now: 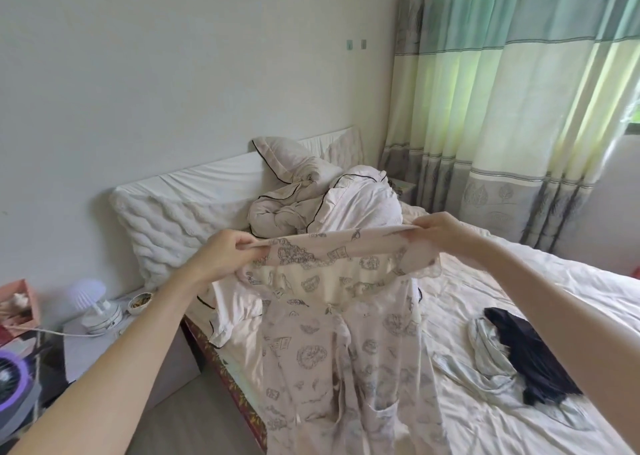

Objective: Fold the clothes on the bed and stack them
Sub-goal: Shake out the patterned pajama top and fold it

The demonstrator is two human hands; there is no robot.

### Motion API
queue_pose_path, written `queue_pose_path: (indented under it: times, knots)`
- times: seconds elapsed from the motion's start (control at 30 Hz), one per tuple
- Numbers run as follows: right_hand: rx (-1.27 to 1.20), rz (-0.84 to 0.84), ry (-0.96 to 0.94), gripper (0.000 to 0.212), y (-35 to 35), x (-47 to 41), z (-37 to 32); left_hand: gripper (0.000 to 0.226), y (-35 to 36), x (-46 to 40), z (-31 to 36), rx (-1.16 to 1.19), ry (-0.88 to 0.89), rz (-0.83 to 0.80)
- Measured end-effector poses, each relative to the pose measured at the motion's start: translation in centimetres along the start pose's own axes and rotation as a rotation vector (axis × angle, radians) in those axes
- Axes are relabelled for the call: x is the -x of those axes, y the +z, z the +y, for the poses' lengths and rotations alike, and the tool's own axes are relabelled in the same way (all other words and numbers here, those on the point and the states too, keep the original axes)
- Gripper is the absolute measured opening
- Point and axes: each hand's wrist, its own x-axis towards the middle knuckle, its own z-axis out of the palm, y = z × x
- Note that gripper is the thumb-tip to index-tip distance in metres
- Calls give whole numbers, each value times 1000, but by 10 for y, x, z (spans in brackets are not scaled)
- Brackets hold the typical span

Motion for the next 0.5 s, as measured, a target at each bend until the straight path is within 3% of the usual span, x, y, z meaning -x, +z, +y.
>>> queue_pose_path:
  times: [0.07,0.17,0.33,0.5]
  knots:
    - [-141,8,-34,26,-4,2,-3,28,-1,-2,4,156,6,-6]
    - [-237,14,-66,35,-2,7,1,20,7,0,12,521,-55,-124]
    - [159,129,-112,36,8,7,16,23,28,4,17,399,28,-138]
    - [-11,105,-73,46,15,0,29,20,25,2,27,416,70,-170]
